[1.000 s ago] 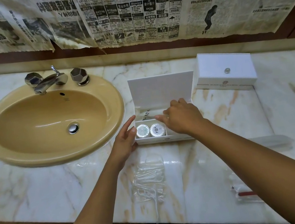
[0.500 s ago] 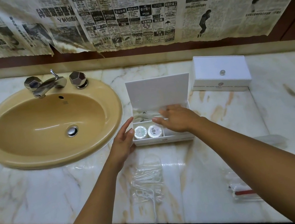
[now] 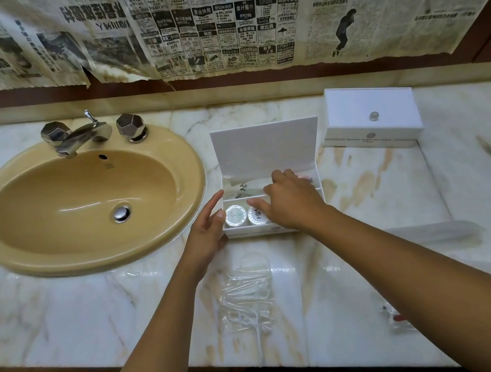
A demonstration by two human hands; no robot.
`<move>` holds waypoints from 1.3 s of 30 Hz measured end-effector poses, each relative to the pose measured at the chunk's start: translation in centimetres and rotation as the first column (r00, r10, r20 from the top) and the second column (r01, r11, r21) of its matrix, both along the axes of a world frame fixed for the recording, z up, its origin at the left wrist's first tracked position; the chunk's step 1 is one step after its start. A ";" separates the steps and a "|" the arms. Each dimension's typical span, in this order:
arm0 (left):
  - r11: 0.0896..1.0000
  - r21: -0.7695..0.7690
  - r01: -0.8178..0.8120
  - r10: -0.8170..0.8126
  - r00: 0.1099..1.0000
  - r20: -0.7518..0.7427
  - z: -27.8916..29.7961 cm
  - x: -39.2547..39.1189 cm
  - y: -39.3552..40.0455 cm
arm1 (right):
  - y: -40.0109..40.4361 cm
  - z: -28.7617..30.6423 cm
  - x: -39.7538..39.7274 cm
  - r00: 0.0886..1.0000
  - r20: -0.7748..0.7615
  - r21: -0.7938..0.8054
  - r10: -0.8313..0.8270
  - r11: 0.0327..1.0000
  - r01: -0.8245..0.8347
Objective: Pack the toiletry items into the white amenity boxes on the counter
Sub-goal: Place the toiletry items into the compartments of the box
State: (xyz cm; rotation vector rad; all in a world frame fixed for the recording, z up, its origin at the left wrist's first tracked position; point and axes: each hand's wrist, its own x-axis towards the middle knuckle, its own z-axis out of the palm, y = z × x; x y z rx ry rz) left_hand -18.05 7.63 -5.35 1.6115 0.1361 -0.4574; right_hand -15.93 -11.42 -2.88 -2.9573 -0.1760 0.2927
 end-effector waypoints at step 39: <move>1.000 -0.010 -0.012 0.012 0.999 0.036 0.0 -0.1 0.2 | 4.8 -1.9 -8.7 0.786 0.599 0.257 0.150 0.894 -0.367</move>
